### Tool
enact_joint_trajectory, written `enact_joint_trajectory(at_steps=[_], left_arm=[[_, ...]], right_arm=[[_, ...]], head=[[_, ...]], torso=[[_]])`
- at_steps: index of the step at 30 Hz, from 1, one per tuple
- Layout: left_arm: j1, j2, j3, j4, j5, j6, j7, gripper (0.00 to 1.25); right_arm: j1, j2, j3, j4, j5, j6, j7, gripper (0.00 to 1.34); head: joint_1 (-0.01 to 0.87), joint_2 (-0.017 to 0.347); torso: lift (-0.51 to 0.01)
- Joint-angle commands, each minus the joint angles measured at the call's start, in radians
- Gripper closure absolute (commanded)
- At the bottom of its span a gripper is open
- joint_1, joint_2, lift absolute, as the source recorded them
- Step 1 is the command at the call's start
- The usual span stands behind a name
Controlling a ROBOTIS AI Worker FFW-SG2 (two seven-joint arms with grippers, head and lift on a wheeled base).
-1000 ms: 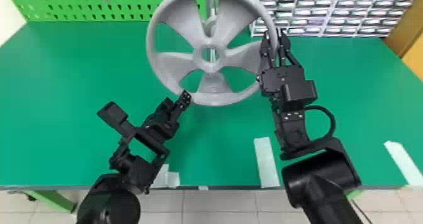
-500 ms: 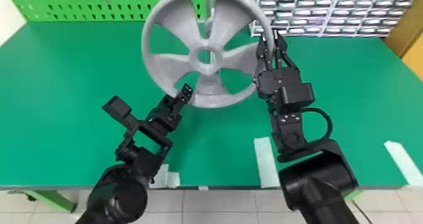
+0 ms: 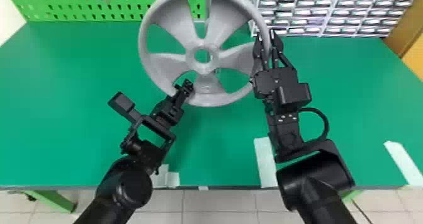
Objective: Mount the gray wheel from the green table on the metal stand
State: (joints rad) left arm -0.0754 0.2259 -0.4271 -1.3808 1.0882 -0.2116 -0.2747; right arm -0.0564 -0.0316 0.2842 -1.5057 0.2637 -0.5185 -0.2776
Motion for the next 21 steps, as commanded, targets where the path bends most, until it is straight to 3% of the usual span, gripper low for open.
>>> enact_joint_trajectory(at_steps=[1, 7, 21], left_arm=[[-0.007, -0.003, 0.005, 0.012, -0.001, -0.018, -0.009, 0.71], [-0.011, -0.005, 0.01, 0.014, -0.024, -0.063, -0.011, 0.75], [-0.024, -0.023, 0.036, 0.026, -0.102, -0.084, 0.005, 0.84]], right_arm=[[0.0, -0.001, 0.007, 0.009, -0.023, 0.0, 0.0, 1.1], [0.003, 0.001, 0.009, 0.016, -0.038, 0.002, 0.0, 1.1], [0.009, 0.007, 0.016, 0.059, -0.207, 0.0, 0.0, 1.1]], head=[[0.868, 0.052], [0.868, 0.052], [0.868, 0.052]], torso=[[-0.093], [-0.093], [-0.093]])
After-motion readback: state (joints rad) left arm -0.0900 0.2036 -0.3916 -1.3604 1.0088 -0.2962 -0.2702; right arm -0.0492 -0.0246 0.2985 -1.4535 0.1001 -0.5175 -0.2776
